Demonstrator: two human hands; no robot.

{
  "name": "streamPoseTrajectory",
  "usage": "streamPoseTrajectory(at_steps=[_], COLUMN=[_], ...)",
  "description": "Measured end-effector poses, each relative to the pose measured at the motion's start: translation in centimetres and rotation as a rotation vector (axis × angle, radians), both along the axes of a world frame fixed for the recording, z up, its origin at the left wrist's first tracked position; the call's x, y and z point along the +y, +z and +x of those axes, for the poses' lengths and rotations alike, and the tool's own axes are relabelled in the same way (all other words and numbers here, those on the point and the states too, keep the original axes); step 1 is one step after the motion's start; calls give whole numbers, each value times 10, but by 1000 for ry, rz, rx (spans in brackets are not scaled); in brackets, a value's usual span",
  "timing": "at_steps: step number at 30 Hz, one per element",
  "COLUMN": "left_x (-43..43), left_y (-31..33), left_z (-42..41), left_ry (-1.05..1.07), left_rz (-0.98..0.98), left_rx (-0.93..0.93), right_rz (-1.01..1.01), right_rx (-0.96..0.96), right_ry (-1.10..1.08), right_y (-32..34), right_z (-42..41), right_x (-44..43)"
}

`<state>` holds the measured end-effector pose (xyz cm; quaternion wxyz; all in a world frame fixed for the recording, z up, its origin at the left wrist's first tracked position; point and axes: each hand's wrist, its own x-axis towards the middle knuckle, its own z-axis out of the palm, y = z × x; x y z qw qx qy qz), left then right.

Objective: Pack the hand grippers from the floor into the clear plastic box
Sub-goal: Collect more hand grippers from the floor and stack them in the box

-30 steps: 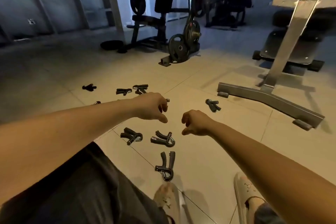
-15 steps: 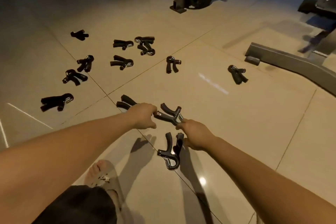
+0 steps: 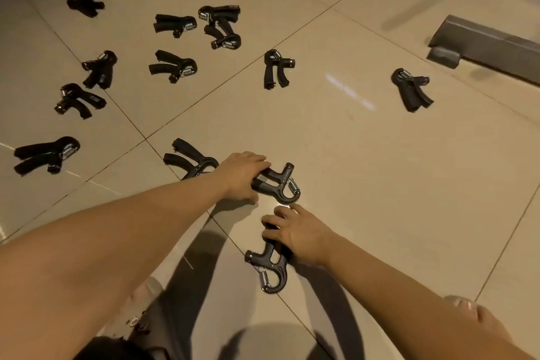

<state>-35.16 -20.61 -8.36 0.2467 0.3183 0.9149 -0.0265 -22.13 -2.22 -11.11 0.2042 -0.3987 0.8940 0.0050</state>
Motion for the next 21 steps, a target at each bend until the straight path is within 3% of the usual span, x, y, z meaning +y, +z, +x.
streamPoseTrajectory(at_steps=[8, 14, 21], left_x=[0, -7, -23], left_y=[-30, -32, -12], left_z=[3, 21, 43], left_ry=[-55, 93, 327], left_rz=[14, -40, 153], left_rx=[165, 152, 86], right_rz=[38, 72, 44], right_rx=[93, 96, 68], right_ry=[-233, -289, -452], right_y=[4, -3, 11], right_z=[5, 28, 40], right_x=[33, 32, 33])
